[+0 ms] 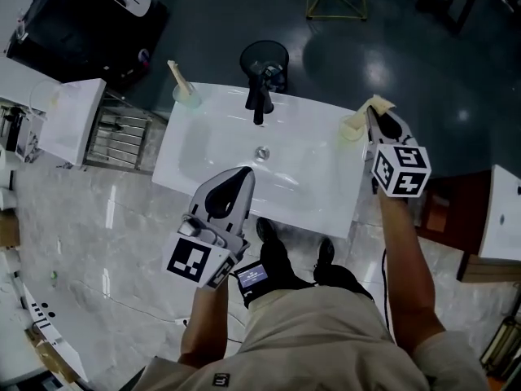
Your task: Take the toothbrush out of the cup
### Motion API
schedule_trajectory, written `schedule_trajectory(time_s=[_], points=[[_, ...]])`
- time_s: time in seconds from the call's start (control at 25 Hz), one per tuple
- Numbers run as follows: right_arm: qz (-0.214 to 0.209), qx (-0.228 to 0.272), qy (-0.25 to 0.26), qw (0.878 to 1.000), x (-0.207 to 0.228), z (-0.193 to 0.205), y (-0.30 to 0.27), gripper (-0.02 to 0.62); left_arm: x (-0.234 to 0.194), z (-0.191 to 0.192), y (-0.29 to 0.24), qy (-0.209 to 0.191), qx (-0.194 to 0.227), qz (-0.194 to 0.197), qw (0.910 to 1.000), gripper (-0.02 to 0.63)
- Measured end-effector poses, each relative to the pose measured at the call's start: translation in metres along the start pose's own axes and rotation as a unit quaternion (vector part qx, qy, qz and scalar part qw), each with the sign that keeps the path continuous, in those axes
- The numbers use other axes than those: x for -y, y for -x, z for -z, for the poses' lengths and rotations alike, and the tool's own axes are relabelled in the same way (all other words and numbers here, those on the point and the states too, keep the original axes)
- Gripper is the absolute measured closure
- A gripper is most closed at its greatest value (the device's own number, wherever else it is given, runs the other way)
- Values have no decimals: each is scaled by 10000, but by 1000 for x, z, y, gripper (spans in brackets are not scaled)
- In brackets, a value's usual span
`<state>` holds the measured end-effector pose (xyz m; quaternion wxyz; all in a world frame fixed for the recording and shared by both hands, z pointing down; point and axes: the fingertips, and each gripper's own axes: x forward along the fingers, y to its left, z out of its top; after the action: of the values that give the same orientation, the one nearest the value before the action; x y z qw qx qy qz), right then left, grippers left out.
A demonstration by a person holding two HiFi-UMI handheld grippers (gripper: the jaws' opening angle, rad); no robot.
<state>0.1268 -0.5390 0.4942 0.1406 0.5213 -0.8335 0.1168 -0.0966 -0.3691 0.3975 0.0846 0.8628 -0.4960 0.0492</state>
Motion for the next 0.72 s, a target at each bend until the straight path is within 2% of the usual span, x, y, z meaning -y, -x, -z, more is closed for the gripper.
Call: schedule_trajectory(time_s=[0.16, 0.4, 0.56, 0.72], points=[[-307, 402, 255, 9984, -34, -56, 35, 565, -4, -26, 25, -75, 143, -155, 9998, 600], [-1186, 970, 563, 9866, -100, -123, 97, 568, -12, -50, 64, -179, 343, -537, 9978, 600], [-1799, 1096, 690, 9751, -148, -148, 128, 568, -21, -57, 88, -216, 463, -764, 9958, 600], [-2219, 1174, 819, 9645, -184, -158, 141, 568, -32, -60, 103, -248, 555, -991, 9932, 600]])
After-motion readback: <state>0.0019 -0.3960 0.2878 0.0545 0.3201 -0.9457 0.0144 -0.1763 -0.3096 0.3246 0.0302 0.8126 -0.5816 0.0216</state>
